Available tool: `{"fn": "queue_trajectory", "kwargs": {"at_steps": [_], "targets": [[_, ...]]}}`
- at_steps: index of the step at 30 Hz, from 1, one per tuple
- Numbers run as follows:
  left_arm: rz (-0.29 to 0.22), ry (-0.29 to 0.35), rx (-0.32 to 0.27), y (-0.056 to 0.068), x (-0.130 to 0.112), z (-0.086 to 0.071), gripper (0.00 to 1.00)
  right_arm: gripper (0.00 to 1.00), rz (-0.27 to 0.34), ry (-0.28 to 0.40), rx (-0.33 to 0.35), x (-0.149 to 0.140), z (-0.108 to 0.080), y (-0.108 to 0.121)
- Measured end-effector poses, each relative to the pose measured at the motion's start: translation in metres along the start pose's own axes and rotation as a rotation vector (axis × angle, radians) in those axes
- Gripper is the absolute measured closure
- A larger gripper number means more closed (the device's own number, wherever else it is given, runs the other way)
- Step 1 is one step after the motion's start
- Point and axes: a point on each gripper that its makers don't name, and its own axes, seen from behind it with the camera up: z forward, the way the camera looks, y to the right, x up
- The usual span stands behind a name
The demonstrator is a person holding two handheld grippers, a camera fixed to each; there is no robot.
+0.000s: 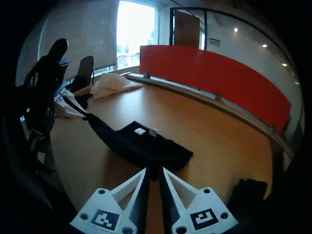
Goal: Fold towel
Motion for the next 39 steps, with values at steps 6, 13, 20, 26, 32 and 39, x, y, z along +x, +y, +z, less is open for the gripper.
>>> {"fn": "queue_trajectory", "kwargs": {"at_steps": [6, 13, 20, 26, 32, 39], "targets": [[-0.009, 0.003, -0.008, 0.006, 0.002, -0.008, 0.9, 0.84, -0.006, -0.005, 0.002, 0.0, -0.005, -0.001], [-0.007, -0.002, -0.009, 0.006, 0.003, -0.009, 0.9, 0.84, 0.001, -0.008, 0.006, -0.001, -0.008, -0.002], [-0.015, -0.004, -0.013, 0.006, 0.004, -0.01, 0.9, 0.84, 0.002, -0.012, 0.008, -0.001, -0.009, -0.003], [-0.017, -0.003, -0.014, 0.006, 0.005, -0.013, 0.9, 0.84, -0.002, -0.011, 0.01, 0.001, -0.011, -0.004], [-0.018, -0.002, -0.012, 0.005, 0.004, -0.014, 0.9, 0.84, -0.005, -0.014, 0.011, 0.0, -0.01, -0.006], [-0.035, -0.018, -0.01, 0.002, 0.002, -0.008, 0.9, 0.84, -0.014, -0.024, 0.011, -0.002, -0.003, -0.004]]}}
